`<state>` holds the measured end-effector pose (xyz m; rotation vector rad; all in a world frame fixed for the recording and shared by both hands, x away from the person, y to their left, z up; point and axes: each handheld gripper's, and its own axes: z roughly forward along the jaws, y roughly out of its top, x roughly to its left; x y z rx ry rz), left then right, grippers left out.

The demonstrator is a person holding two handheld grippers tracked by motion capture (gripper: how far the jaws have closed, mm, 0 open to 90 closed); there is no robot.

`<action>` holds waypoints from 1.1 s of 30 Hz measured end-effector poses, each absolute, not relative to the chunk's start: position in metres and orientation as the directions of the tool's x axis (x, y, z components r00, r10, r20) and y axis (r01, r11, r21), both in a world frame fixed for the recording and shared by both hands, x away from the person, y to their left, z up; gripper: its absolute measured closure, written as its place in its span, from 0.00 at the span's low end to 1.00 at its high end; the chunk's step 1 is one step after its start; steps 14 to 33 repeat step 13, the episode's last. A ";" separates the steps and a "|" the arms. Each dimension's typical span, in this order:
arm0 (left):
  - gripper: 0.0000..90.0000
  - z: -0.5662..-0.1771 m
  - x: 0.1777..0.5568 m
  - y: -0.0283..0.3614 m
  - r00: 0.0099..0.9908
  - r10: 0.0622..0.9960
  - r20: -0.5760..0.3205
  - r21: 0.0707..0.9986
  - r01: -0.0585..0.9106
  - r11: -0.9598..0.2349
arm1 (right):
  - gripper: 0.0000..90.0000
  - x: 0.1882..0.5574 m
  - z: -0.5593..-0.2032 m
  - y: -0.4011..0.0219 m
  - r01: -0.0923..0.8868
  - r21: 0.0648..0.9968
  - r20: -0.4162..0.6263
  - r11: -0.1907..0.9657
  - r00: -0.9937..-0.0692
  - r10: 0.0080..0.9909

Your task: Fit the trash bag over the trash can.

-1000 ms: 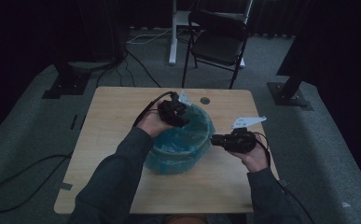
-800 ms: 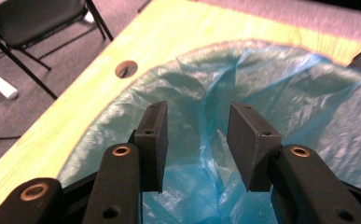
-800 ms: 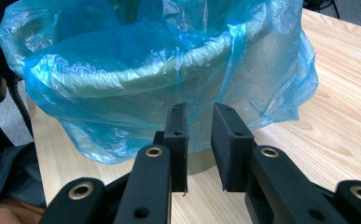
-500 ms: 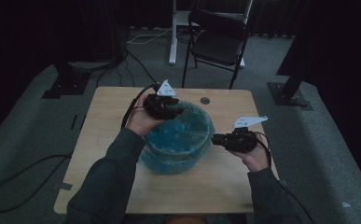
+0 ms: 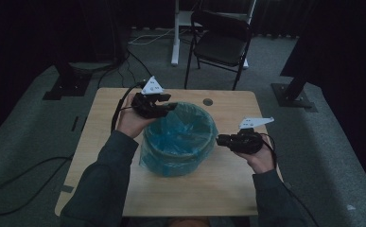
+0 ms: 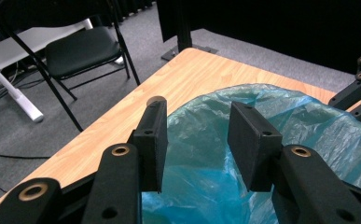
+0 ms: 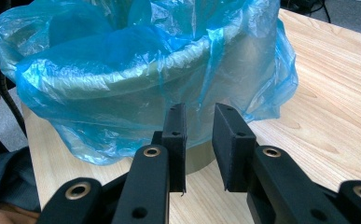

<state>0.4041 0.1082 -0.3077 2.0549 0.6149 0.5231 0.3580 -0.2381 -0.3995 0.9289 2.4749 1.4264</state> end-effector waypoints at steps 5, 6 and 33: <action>0.64 -0.305 0.401 0.119 0.774 0.621 0.123 0.863 0.225 -0.452 | 0.83 0.358 -0.400 -0.239 0.442 0.823 0.180 0.356 -0.798 0.576; 0.64 -0.305 0.401 0.122 0.773 0.623 0.121 0.865 0.227 -0.449 | 0.83 0.359 -0.400 -0.239 0.443 0.823 0.179 0.357 -0.798 0.576; 0.63 -0.314 0.398 0.138 0.751 0.651 0.109 0.861 0.257 -0.439 | 0.83 0.361 -0.400 -0.242 0.444 0.824 0.178 0.353 -0.793 0.583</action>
